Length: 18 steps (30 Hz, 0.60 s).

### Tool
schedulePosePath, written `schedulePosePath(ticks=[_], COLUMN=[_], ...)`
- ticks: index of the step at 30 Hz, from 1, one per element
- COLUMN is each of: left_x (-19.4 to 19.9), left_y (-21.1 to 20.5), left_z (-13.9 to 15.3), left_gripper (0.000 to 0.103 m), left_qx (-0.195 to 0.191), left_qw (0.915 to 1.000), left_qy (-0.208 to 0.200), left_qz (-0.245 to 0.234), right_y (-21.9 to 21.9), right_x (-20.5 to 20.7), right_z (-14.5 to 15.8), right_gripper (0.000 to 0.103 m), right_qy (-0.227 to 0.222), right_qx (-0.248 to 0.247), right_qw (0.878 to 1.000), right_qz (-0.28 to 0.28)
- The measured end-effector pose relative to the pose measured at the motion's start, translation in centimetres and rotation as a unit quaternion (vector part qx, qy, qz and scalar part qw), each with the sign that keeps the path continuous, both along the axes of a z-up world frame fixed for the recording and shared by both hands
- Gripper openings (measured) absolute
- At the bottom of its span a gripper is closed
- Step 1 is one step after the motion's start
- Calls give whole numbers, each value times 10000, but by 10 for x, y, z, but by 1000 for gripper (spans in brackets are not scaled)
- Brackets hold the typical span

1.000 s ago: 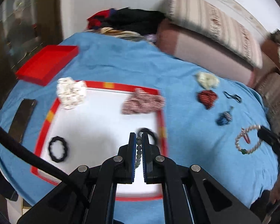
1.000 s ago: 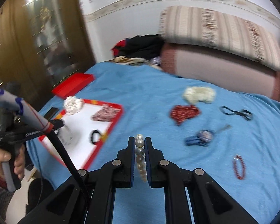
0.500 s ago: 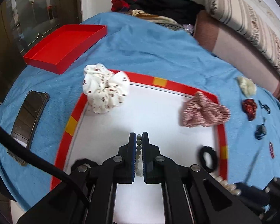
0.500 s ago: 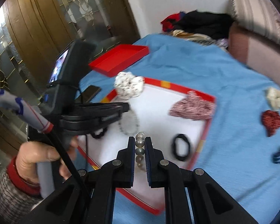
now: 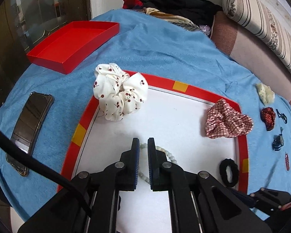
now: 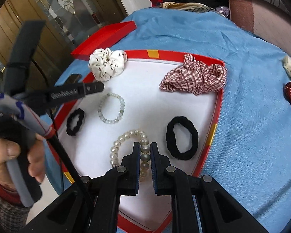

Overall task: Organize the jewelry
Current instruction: 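Lower both bracelets onto the tray and open both tools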

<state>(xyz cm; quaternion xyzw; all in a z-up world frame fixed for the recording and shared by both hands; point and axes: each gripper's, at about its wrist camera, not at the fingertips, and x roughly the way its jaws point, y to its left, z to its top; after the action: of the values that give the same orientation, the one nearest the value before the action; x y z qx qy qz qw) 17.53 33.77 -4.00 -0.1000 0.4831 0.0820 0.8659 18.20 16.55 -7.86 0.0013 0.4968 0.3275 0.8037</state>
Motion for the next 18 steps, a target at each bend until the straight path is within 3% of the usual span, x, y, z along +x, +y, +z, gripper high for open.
schedulePosePath(ticks=[5,8,11,18], left_x=[-9,-17,-28,-59], left_y=[-7,-10,-14,-39], left_z=[16,27,39,59], left_gripper=[25,34,36,38], left_qx=[93,120,117,345], left_qw=[9998,9995,9990,9976], left_qy=[-177,-305,-419,-595], left_qz=[-22,33,71,13], right_y=[10,9,1,-40], right_x=[-15,-22,-30,-47], right_z=[4,13,24,42], right_gripper=[12,18,30,30], right_qy=[-295,-507,-674,-880], right_qx=[-207,-263,-208,-168], right_qw=[9991,9979,9971,9960], right_qz=[231,310,283,14])
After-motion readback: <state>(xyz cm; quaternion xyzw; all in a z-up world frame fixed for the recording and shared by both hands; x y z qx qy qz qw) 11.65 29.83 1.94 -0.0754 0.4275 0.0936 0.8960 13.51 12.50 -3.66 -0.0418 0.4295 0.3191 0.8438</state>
